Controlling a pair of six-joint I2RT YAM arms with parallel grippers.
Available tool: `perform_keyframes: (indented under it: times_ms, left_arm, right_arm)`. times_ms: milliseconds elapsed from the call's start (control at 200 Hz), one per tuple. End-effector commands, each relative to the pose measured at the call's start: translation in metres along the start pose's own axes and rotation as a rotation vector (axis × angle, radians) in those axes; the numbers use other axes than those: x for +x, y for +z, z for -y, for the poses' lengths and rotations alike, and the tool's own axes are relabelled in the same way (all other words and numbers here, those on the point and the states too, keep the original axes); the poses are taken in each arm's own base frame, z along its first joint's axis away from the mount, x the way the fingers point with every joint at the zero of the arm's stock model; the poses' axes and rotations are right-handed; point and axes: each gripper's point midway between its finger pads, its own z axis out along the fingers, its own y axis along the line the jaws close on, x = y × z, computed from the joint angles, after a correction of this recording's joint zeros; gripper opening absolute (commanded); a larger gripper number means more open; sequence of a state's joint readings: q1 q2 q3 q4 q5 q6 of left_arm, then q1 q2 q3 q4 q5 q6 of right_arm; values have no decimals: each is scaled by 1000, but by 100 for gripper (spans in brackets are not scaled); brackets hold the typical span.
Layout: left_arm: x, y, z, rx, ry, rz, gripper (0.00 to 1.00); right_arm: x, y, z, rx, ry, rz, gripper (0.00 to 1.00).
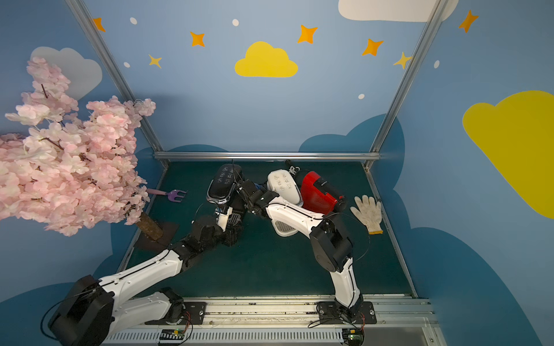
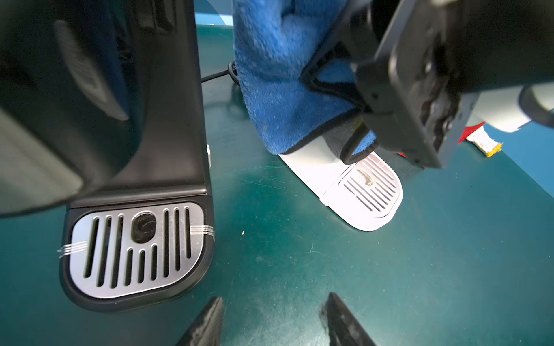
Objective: Wipe the surface of a coffee machine
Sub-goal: Wipe the dirt from the surface of the coffee machine.
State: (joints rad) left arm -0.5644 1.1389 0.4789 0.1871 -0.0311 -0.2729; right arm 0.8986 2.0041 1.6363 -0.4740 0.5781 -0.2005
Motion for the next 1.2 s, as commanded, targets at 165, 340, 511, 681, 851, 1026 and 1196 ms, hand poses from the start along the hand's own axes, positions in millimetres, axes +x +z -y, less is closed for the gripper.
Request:
perform_keyframes:
  times_ms: [165, 340, 511, 681, 851, 1026, 1196]
  left_arm:
    - [2, -1, -3, -8, 7, -1, 56]
    - [2, -1, -5, -18, 8, 3, 56]
    - [2, -1, -6, -19, 6, 3, 56]
    - [3, 0, -7, -22, 7, -1, 56]
    - [2, -1, -7, -25, 7, 3, 56]
    - [3, 0, -6, -19, 5, -3, 56]
    - [4, 1, -6, -19, 4, -6, 56]
  right_arm:
    - [35, 10, 3, 33, 14, -58, 0]
    - [54, 14, -15, -9, 9, -93, 0]
    - [74, 25, -30, -34, -16, -161, 0]
    - [82, 25, -40, -66, 1, -176, 0]
    - [59, -1, -30, -59, 13, -110, 0]
    - [10, -48, 6, -6, 46, 31, 0]
    - [-18, -70, 38, 78, 62, 97, 0]
